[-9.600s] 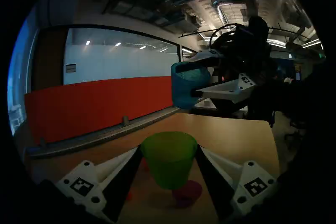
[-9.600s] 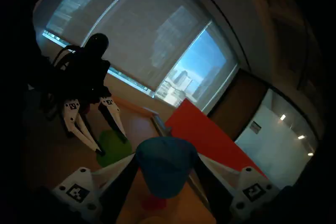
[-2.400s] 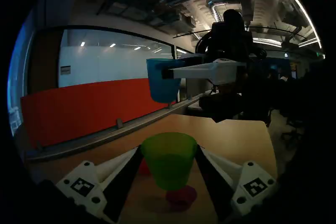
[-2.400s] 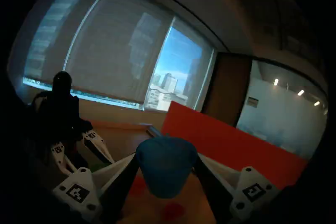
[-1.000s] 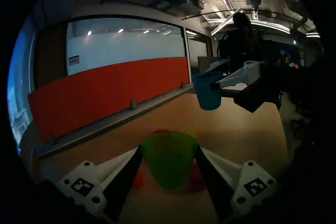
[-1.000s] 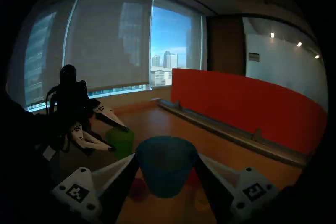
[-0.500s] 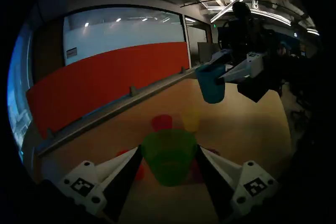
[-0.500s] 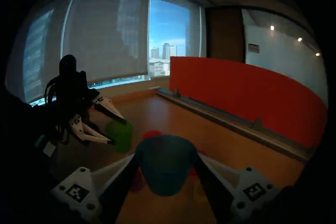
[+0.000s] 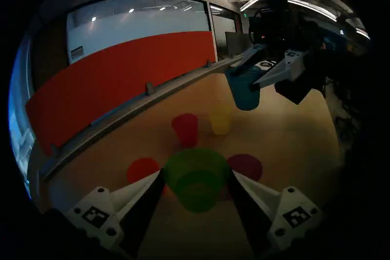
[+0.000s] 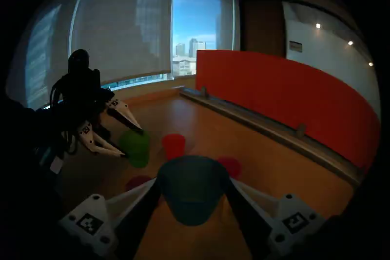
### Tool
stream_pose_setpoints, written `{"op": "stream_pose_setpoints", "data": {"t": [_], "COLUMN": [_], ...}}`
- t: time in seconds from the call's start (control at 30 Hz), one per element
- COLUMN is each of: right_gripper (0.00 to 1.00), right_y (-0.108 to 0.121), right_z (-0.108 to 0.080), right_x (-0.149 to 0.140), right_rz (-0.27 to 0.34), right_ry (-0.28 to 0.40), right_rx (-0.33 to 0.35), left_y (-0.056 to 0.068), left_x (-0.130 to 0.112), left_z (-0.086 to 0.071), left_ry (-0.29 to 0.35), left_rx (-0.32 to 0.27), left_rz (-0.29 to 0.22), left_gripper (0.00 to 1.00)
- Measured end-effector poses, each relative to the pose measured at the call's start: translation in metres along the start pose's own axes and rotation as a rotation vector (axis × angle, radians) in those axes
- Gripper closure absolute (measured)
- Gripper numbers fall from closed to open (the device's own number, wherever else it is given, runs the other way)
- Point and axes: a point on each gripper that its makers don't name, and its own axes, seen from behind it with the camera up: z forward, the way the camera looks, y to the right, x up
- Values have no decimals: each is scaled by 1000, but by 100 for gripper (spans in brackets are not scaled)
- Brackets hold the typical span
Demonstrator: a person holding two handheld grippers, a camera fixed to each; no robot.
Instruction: Pour water
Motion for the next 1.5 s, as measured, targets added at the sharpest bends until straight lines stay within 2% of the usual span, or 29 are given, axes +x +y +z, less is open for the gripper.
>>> {"op": "stream_pose_setpoints", "data": {"t": [0.47, 0.77, 1.5], "right_gripper": [7, 7, 7], "right_y": [1, 4, 0], "right_z": [15, 24, 36], "right_x": [-32, -51, -77], "right_rz": [-14, -20, -45], "right_ry": [-84, -121, -171], "right_rx": [11, 12, 25], "left_y": [-10, -9, -6], "left_x": [-31, -49, -67], "left_z": [12, 21, 31], "left_ry": [-91, -145, -166], "left_rx": [1, -20, -36], "left_rz": [-15, -24, -46], "left_gripper": [12, 12, 12]}}
